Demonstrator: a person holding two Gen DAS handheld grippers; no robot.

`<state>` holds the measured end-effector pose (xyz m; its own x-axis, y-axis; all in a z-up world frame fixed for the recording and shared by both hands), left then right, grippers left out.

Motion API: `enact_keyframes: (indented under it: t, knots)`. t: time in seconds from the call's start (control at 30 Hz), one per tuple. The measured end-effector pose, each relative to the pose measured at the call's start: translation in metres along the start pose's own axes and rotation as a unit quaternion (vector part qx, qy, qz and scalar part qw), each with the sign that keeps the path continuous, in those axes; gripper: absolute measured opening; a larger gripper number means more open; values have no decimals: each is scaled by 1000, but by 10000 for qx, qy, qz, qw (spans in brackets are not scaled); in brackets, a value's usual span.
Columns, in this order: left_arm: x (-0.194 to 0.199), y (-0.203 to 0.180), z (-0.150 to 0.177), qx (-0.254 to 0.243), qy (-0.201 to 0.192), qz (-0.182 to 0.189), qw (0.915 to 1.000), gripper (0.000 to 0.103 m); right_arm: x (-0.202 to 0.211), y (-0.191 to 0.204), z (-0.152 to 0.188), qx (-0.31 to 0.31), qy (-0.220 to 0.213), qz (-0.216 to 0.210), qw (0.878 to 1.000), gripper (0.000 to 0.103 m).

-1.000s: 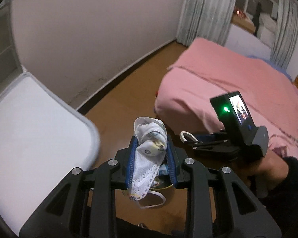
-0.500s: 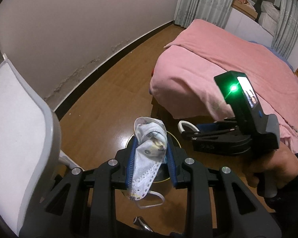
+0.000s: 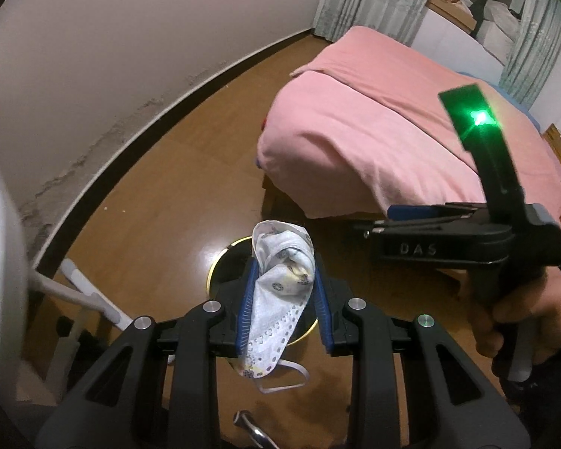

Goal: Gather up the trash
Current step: 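Carry mask and tape roll over the bin and open both tools to drop them, then grasp the white tube with the left tool while the right tool grasps the crumpled white plastic bag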

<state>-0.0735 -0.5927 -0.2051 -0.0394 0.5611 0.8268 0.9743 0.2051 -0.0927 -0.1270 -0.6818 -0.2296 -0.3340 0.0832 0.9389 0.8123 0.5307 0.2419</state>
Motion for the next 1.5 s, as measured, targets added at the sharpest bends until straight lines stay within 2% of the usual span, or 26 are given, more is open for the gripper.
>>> enact_keyframes:
  t: [0.03,0.07,0.13,0.23,0.3,0.37,0.5,0.6,0.73,0.87,1.0,1.1,1.17,1.2,1.27,1.33,1.43,1.5]
  knots:
    - [-3,-1,-1,15,-12,41,10000,31,2,-3,-3,-52,-42,19,10000,71]
    - [-5,-3,-3,18,-32,54,10000,40,4,-5,-4,-93,-69,20,9999,71]
    - [-9,-2,-7,36,-61,42,10000,49,8,-11,-7,-176,-119,43,9998,71]
    - [-16,-1,-11,95,-43,36,9999,60,13,-19,-10,-303,-167,29,9994,71]
    - [-18,-1,-12,99,-52,4,9999,63,15,-22,-11,-346,-187,24,9992,71]
    - [-16,-2,-12,101,-47,-13,9999,74,18,-24,-12,-366,-217,27,9991,71]
    - [-2,-5,-13,1,-136,-81,9999,77,23,-23,-13,-333,-269,33,9991,71]
    - [26,-3,-16,-42,-285,-204,9994,83,30,-17,-12,-246,-335,46,9991,71]
    - [87,11,-11,-81,-549,-439,9975,90,49,5,-10,-17,-510,-25,9987,72]
    - [156,60,11,29,-755,-1041,9917,92,75,56,-4,504,-715,-226,9959,74]
    - [238,154,64,583,-873,-2076,9726,92,94,140,16,1348,-807,-549,9861,74]
    - [294,233,127,1263,-721,-2818,9484,92,102,210,38,1914,-790,-894,9742,74]
    - [330,286,182,1841,-514,-3249,9262,92,104,261,55,2259,-719,-1163,9645,74]
    - [341,301,200,2030,-460,-3351,9189,92,104,291,67,2472,-657,-1302,9579,74]
    - [371,338,248,2490,-377,-3614,8978,92,101,350,90,2885,-510,-1536,9437,74]
    - [390,360,283,2783,-298,-3782,8824,92,94,405,115,3242,-347,-1707,9298,74]
    - [409,386,323,3175,-309,-3807,8679,92,82,473,148,3607,-57,-1936,9123,73]
    - [414,393,339,3385,-354,-3737,8629,92,73,523,171,3796,125,-2067,9017,73]
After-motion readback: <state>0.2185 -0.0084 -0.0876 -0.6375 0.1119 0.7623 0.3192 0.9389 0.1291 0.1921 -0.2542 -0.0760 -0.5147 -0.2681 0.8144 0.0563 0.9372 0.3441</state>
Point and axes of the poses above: each gripper's, at about its wrist camera, not at the fingertips, and x roughly against the way its jaws point, y to its left, z to its underside, the point moved 9 cm from there along -x, roughly the way its jaws point, and after that the axes turned 11 degrees about -x, right-handed, at the moved point
